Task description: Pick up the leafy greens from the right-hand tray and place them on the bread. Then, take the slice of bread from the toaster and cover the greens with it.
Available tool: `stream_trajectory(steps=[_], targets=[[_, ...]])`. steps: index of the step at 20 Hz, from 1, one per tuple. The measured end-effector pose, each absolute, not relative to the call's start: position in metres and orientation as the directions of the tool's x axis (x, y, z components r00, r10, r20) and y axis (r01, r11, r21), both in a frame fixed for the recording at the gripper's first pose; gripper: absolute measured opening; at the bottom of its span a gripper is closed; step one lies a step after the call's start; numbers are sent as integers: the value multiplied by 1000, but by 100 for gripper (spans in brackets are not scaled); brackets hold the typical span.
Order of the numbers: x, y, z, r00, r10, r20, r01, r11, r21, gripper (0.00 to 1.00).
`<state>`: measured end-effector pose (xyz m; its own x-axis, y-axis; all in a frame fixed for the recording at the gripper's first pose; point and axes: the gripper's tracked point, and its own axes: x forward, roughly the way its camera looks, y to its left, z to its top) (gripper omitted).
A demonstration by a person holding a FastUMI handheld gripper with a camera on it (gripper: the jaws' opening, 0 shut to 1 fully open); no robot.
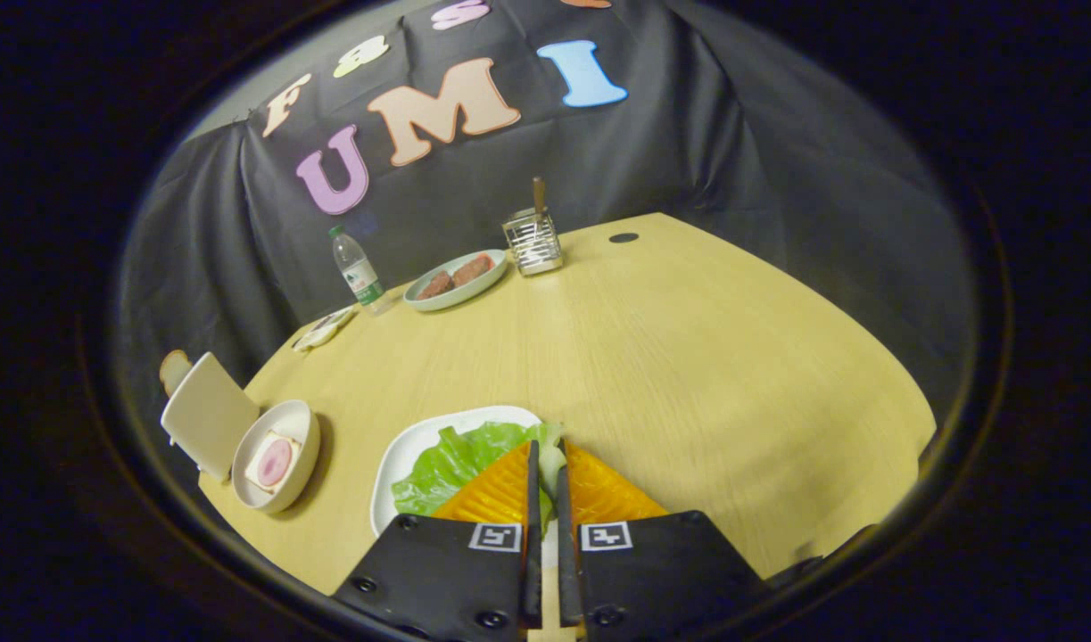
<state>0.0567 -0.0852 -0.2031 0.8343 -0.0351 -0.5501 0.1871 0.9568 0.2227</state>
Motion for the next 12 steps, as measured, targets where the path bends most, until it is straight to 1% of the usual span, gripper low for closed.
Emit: stream_trajectory(steps=[1, 4, 6, 7, 9, 12], targets=[[56, -84, -199, 843, -36, -536, 179, 960, 217, 10], [58, -75, -180, 874, -13, -485, 149, 959, 242, 10], [61, -72, -164, 893, -5, -450, 151, 945, 290, 8], [61, -69, -168, 894, 10, -448, 137, 945, 295, 6], [62, -68, -166, 899, 3, -439, 147, 941, 306, 4], [64, -58, -155, 907, 18, -422, 135, 934, 331, 3]])
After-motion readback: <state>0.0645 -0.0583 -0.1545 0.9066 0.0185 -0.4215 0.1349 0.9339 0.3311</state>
